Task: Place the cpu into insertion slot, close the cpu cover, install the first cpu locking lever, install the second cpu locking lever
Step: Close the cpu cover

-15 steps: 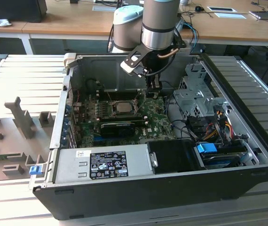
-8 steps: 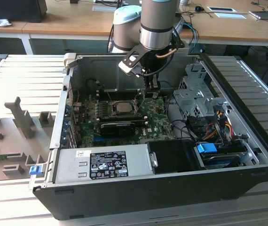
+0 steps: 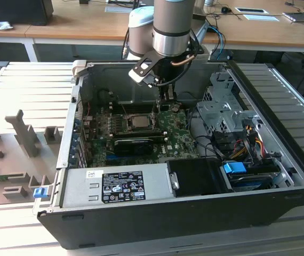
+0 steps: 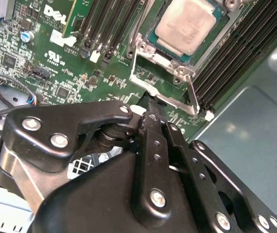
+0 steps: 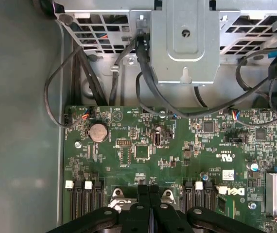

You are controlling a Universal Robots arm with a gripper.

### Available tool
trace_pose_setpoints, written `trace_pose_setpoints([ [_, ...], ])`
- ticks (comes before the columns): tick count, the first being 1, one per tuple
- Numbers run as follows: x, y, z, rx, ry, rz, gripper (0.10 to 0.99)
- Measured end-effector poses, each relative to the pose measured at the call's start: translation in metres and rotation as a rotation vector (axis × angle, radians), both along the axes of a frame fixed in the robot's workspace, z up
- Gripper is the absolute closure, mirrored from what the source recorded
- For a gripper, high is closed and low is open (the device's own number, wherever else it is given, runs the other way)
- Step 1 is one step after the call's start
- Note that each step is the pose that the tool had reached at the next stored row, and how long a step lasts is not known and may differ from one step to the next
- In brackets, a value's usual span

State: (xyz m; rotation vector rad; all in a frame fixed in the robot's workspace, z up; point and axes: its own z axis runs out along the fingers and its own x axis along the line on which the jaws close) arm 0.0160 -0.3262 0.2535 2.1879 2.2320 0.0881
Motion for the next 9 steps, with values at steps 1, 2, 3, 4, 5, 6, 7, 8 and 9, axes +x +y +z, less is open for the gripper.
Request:
trace_pose_setpoints([
  [1, -0.0014, 0.0000, 0.0000, 0.000, 0.0000, 0.000, 0.980],
  [2, -0.0019, 0.0000, 0.0000, 0.000, 0.0000, 0.000, 0.980],
  [3, -0.0025, 0.0000, 0.0000, 0.000, 0.0000, 0.000, 0.980],
  [4, -0.0034, 0.0000, 0.0000, 0.000, 0.0000, 0.000, 0.980],
  [5, -0.0044, 0.0000, 0.0000, 0.000, 0.0000, 0.000, 0.980],
  [6, -0.0050, 0.0000, 0.0000, 0.000, 0.0000, 0.000, 0.980],
  [7, -0.0056, 0.0000, 0.0000, 0.000, 0.0000, 0.000, 0.980],
  [8, -0.0063, 0.0000, 0.0000, 0.000, 0.0000, 0.000, 0.980],
  [9, -0.0071, 0.0000, 0.0000, 0.000, 0.0000, 0.000, 0.980],
])
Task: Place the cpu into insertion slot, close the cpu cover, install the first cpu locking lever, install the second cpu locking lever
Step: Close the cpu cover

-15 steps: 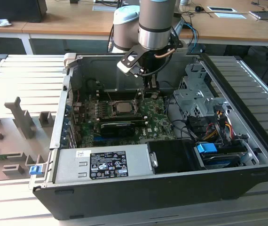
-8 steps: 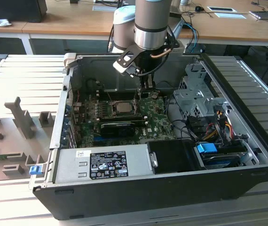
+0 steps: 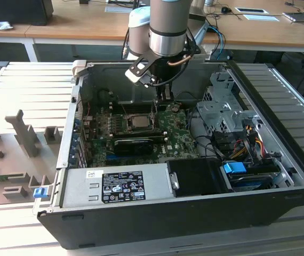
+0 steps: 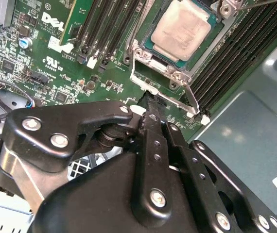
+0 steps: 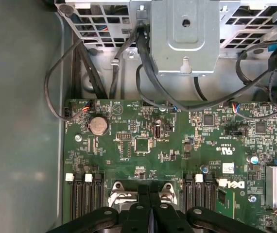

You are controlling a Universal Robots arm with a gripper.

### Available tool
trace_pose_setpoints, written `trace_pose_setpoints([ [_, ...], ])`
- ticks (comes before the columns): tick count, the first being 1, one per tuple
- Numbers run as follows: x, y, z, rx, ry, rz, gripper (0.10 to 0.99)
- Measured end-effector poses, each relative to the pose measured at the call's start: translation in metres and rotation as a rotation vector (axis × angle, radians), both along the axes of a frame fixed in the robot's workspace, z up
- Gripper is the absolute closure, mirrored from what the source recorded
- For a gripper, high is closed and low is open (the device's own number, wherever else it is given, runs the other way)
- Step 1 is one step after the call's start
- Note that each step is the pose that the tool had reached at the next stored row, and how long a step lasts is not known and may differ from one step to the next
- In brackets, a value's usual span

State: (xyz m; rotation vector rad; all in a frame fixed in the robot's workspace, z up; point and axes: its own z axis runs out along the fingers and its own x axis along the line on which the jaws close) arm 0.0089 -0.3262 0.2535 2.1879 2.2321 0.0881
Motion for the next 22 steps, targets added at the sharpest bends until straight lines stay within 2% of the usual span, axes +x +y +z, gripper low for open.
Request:
trace_pose_setpoints([
  [6, -0.0091, 0.0000, -0.0002, 0.000, 0.0000, 0.000, 0.980],
  [9, -0.0153, 0.0000, -0.0033, 0.000, 0.0001, 0.000, 0.980],
  [11, -0.0225, 0.0000, -0.0081, 0.000, 0.0000, 0.001, 0.980],
  [16, -0.0313, 0.0000, -0.0177, 0.000, 0.0000, 0.023, 0.980],
  [19, -0.0395, 0.0000, -0.0189, 0.000, -0.0001, 0.037, 0.980],
  [22, -0.0435, 0.0000, -0.0189, 0.000, 0.0000, 0.038, 0.980],
])
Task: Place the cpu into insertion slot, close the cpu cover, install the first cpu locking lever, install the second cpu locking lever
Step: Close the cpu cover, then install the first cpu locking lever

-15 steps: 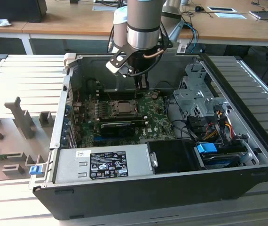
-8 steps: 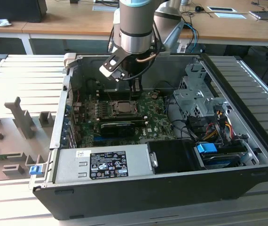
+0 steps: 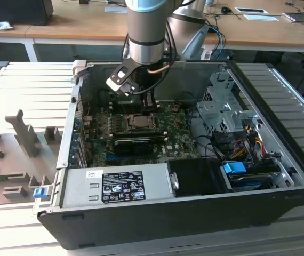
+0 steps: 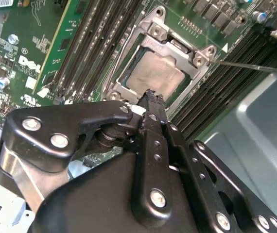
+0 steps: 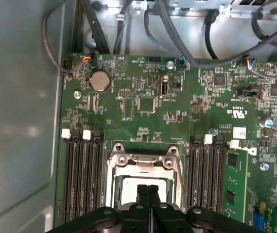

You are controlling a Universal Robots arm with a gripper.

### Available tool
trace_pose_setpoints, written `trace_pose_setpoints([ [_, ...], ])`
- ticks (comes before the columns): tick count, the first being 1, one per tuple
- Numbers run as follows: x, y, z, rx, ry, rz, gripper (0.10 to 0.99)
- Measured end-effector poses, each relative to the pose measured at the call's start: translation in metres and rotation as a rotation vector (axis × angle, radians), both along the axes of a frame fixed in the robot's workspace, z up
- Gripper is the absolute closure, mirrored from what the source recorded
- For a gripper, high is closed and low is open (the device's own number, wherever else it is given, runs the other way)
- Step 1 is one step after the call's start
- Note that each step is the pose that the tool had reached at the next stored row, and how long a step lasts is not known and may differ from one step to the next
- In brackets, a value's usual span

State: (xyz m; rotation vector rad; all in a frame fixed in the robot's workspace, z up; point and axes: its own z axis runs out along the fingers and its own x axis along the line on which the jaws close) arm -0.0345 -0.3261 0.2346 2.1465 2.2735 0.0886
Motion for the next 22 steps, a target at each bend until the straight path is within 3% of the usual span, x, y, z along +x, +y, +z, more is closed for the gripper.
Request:
trace_pose_setpoints([
  [9, -0.0068, -0.0001, 0.0003, 0.000, 0.0000, 0.000, 0.980],
  [12, -0.0068, 0.0000, 0.0045, 0.000, 0.0000, 0.000, 0.980],
  [14, -0.0068, 0.0000, 0.0116, -0.001, 0.0000, 0.000, 0.980],
  [18, -0.0068, 0.0000, 0.0348, -0.001, 0.0000, 0.000, 0.980],
  [22, -0.0068, 0.0000, 0.0398, -0.002, -0.0002, 0.008, 0.980],
])
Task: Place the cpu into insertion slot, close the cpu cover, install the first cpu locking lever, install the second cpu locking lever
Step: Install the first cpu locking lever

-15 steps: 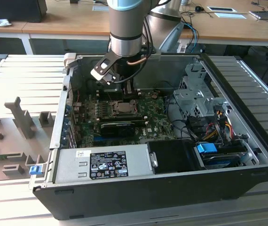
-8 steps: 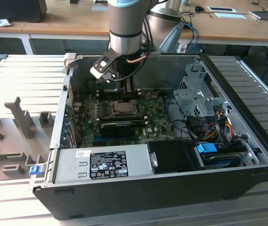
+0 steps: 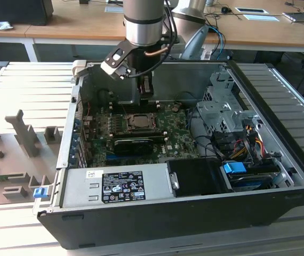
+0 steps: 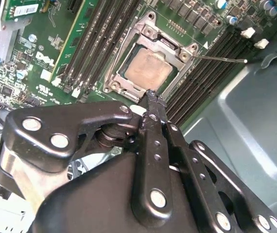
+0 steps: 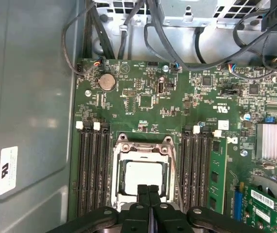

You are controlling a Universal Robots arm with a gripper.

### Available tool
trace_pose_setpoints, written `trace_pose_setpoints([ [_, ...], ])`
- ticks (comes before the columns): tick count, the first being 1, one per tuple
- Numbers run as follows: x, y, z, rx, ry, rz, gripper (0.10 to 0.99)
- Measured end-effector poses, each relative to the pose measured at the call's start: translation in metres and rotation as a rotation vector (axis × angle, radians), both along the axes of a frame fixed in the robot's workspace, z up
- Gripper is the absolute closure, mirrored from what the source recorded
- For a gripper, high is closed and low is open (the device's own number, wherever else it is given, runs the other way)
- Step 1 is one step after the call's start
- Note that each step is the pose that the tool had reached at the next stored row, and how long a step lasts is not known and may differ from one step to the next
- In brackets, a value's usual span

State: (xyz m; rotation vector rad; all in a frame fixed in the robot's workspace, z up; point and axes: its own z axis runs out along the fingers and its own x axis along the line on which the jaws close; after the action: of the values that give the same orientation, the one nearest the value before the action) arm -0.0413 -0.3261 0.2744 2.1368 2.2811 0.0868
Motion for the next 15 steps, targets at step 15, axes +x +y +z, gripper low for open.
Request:
trace_pose_setpoints([
  [15, -0.0006, 0.0000, -0.0012, -0.001, 0.0006, 0.328, 0.980],
])
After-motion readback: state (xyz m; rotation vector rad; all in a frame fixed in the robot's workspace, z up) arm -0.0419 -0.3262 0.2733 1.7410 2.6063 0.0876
